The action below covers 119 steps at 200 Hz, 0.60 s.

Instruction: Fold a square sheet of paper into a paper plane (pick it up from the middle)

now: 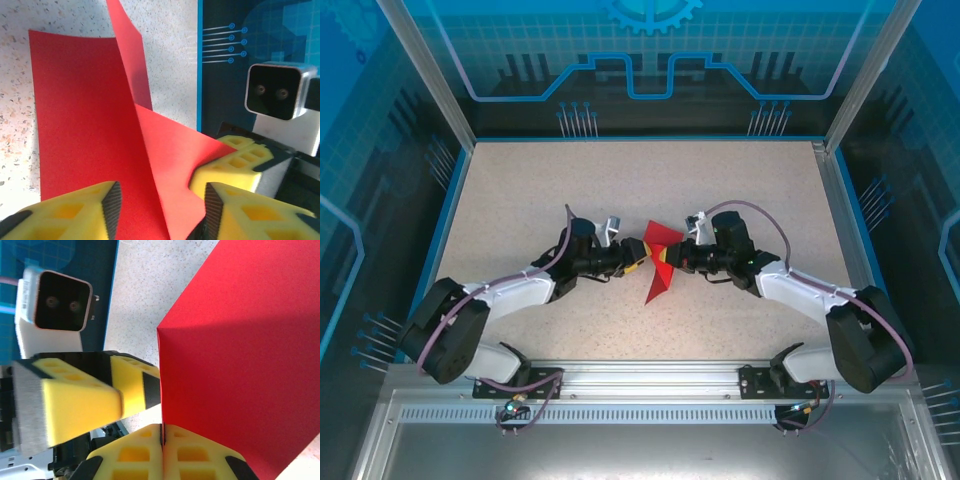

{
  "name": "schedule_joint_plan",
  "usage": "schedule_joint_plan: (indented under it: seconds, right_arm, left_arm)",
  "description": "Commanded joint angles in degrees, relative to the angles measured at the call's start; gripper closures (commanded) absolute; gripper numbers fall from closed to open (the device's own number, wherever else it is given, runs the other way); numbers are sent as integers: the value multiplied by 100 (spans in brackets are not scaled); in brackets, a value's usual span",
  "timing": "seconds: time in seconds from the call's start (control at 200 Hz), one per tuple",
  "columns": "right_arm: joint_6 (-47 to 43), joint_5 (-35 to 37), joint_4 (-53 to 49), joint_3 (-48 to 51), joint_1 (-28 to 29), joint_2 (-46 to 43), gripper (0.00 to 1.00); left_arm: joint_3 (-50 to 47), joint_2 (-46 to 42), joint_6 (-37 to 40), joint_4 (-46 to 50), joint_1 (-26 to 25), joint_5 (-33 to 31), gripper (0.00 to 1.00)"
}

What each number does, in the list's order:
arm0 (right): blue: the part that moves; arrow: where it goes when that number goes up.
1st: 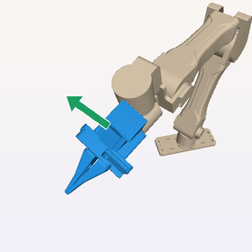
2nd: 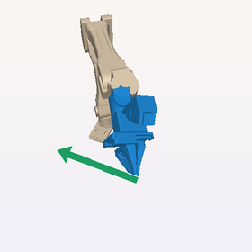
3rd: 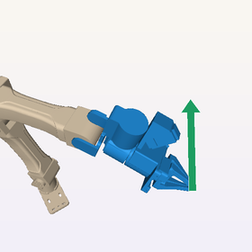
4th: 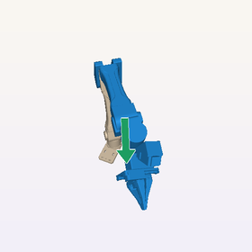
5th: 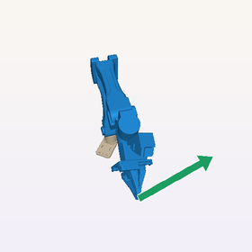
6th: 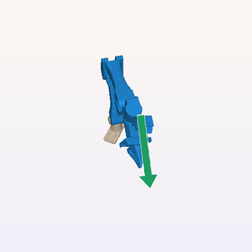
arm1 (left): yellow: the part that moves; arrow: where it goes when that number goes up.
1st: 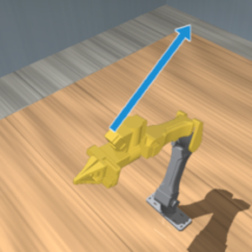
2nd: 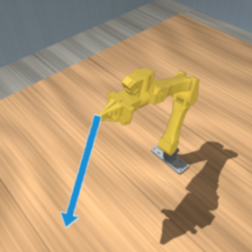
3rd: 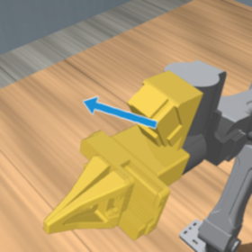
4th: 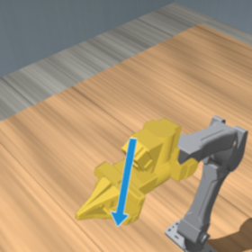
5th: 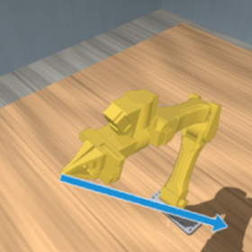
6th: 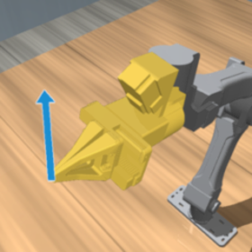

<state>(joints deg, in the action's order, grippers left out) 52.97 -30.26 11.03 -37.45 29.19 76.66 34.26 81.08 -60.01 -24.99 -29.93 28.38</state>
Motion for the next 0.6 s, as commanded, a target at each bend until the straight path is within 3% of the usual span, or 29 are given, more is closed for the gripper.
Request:
schedule_joint_plan:
  seconds: [0.0,0.59]
  right_arm:
    - [121,-204,145,-43,-62,-168,98]
    - [281,-331,347,101,-159,-229,99]
  left_arm:
    - [213,153,-86,-279,-55,224,55]
    - [371,268,-68,-419,-100,284,79]
